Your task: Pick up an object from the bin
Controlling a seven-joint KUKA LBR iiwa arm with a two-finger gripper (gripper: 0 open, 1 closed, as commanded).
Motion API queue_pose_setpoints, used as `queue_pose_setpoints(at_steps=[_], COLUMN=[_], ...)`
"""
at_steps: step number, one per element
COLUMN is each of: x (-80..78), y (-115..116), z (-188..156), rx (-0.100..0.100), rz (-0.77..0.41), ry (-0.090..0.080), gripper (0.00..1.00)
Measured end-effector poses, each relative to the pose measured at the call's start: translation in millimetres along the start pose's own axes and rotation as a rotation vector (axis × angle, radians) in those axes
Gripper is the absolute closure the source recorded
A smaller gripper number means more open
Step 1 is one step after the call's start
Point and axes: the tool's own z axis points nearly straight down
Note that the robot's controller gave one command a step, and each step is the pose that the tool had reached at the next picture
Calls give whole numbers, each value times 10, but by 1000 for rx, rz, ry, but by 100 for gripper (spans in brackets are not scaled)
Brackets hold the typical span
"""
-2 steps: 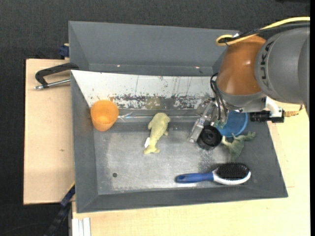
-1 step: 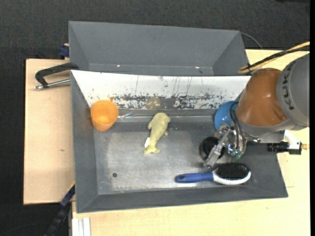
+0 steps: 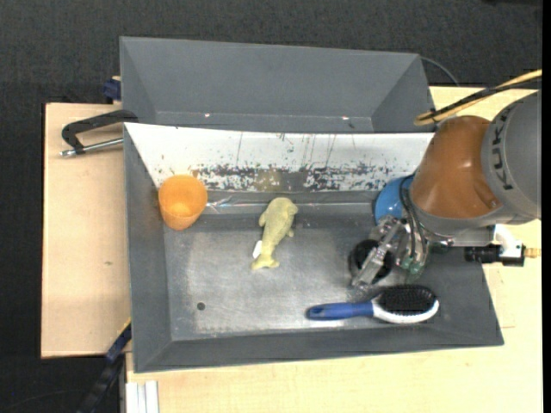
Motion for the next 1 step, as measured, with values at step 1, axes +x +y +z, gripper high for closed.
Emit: queue_pose_setpoints(at_steps=[1], x=[23], y=[79], z=[-1892], rx=[-5], rz=[17], ry=[-10], gripper=[100])
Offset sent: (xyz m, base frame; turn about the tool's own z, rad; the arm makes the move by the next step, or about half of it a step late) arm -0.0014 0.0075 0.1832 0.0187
